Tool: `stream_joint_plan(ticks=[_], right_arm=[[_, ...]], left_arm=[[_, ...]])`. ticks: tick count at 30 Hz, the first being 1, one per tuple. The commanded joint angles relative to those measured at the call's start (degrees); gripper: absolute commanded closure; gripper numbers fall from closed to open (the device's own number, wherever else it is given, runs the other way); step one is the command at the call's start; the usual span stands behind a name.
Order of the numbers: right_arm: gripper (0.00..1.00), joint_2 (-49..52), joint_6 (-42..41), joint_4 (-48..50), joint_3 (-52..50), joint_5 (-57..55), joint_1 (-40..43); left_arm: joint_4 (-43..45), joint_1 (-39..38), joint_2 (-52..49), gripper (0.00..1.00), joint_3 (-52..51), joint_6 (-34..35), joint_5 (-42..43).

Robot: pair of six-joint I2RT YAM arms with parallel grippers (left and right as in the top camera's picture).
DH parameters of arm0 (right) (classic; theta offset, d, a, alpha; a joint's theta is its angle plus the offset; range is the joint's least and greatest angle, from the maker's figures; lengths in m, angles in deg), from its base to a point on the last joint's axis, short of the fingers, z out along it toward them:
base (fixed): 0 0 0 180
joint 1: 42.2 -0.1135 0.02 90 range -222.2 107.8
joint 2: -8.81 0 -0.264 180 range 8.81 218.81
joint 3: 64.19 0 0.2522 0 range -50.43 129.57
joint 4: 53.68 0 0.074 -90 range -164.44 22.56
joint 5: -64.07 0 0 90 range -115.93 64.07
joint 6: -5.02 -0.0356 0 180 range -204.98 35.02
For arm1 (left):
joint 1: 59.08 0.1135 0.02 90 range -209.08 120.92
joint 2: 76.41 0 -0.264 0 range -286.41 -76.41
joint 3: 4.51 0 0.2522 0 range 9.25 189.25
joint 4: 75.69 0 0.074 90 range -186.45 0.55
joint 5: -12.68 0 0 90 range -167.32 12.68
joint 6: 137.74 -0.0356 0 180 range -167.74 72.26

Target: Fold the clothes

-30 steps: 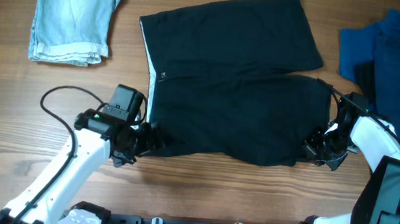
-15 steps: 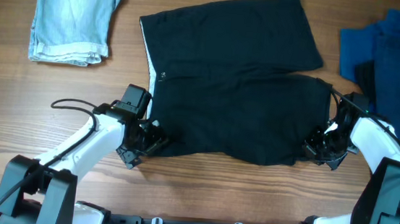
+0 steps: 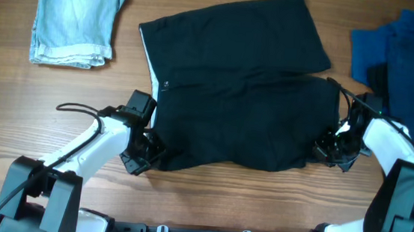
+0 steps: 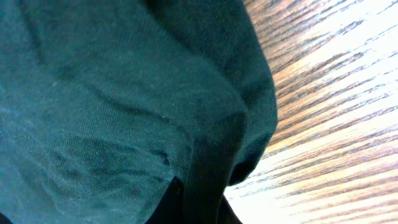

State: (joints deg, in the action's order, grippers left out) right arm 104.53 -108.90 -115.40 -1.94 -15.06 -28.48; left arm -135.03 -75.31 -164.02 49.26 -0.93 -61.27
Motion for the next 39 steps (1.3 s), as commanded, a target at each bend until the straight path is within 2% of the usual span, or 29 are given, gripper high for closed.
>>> stream_joint_plan(ticks=[1,3,8,13,19,23,26,29,31,35,39], right_arm=[[0.96,0.4,1.7,-3.0,5.0,-1.3,0.0],[0.96,-2.6,1.4,-5.0,6.9,-1.3,0.0],[0.96,-12.6,1.4,-10.3,8.9,-1.3,0.0],[0.96,-23.9,1.5,-13.9,9.0,-1.4,0.0],[0.96,-33.1,2.9,-20.3,9.7,-3.8,0.0],[0.96,-36.0,3.1,-24.5,14.3,-3.8,0.0],[0.96,-34.9,5.5,-27.6,20.7,-3.8,0.0],[0.96,-30.3,6.2,-29.0,26.4,-3.7,0.0],[0.96,-25.8,6.8,-28.0,28.7,-3.4,-0.2],[0.96,-18.0,7.4,-23.2,30.2,-2.9,-3.0],[0.96,-11.3,8.3,-14.2,31.9,-2.9,-7.8]], left_arm=[[-3.3,1.0,3.5,0.96,1.6,-9.9,0.0],[-6.1,1.0,7.5,0.96,3.4,-13.7,-0.5],[-13.5,1.0,15.7,0.96,7.6,-13.6,-7.4],[-20.6,1.0,20.6,0.96,9.4,-13.1,-7.7],[-26.7,-0.4,25.9,0.96,9.5,-7.2,-8.7],[-30.0,-3.5,31.1,0.96,10.8,-1.9,-8.9],[-30.8,-3.9,33.3,0.96,13.6,0.2,-11.9],[-29.9,-3.8,32.7,0.96,16.5,0.6,-18.5],[-28.1,-3.8,30.8,0.96,17.8,0.6,-19.8],[-24.9,-3.3,26.4,0.96,20.9,0.5,-24.2],[-21.1,0.1,21.1,0.96,26.0,-0.5,-27.5]])
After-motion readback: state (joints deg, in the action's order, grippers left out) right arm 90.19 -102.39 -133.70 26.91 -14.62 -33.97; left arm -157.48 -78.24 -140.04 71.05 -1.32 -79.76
